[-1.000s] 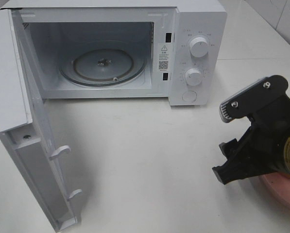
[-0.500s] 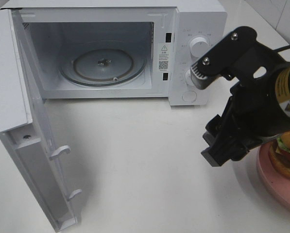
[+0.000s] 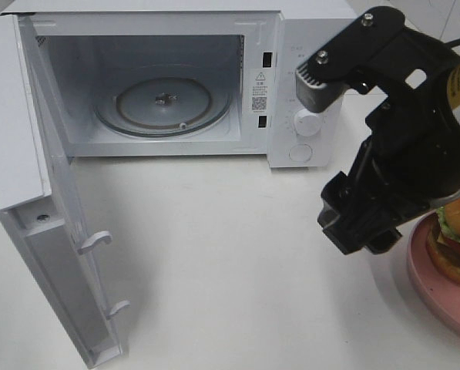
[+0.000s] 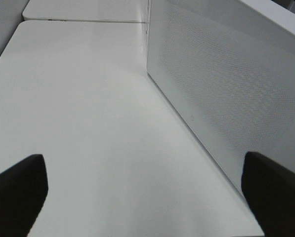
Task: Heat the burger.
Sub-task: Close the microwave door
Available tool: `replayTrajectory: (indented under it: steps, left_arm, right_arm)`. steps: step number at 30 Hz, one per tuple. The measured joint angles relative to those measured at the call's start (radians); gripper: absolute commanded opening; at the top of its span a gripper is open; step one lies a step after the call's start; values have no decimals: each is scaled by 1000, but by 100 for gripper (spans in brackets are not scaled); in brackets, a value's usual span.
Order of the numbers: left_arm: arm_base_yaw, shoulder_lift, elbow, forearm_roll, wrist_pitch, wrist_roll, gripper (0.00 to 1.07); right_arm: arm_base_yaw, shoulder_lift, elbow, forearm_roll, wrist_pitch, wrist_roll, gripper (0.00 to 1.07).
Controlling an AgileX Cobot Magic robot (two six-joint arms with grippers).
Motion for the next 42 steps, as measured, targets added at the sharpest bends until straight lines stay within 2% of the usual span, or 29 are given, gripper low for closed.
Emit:
replayTrajectory:
  steps: [6, 10, 12, 13, 14, 15, 16, 18, 20, 21, 22, 23, 25, 31, 42]
  left_arm:
    - [0, 0, 0, 0, 0, 0, 100]
    - [0, 0, 0, 0, 0, 0, 100]
    - [0, 0, 0, 0, 0, 0, 100]
    - [0, 0, 0, 0, 0, 0, 100]
    - [0, 0, 0, 0, 0, 0, 100]
    - [0, 0, 0, 0, 0, 0, 100]
    - [0, 0, 0, 0, 0, 0, 100]
    - [0, 0, 0, 0, 0, 0, 100]
    - [0, 0, 0, 0, 0, 0, 100]
    - [0, 0, 0, 0, 0, 0, 100]
    - [0, 0, 0, 0, 0, 0, 100]
    - [0, 0, 0, 0, 0, 0, 100]
    - [0, 0, 0, 0, 0, 0, 100]
    - [0, 0, 0, 0, 0, 0, 100]
    - [0, 0, 0, 0, 0, 0, 100]
  right_arm:
    - [-22, -56, 0, 33, 47, -2, 76]
    - [-126, -140, 0, 100, 70, -20, 76]
    - [-146, -156, 0, 112, 76, -31, 76]
    - [-193, -200, 0, 138, 82, -53, 77]
    - [-193, -200, 0, 138, 82, -53, 77]
    - [-236, -248, 13, 151, 81, -63, 77]
    - [-236, -248, 13, 151, 81, -63, 77]
    - [-295, -340, 54, 153, 85, -71, 76]
    - [-313, -366, 72, 153, 88, -73, 77]
    - [-357, -427, 106, 159, 100, -78, 77]
    - [-357, -427, 106, 159, 100, -78, 77]
    - [-404, -497, 141, 168, 112, -79, 76]
    - [-423, -527, 153, 172, 118, -80, 76]
    - [-567, -777, 236, 179, 163, -105, 76]
    - [-719, -1107, 351, 259, 204, -177, 76]
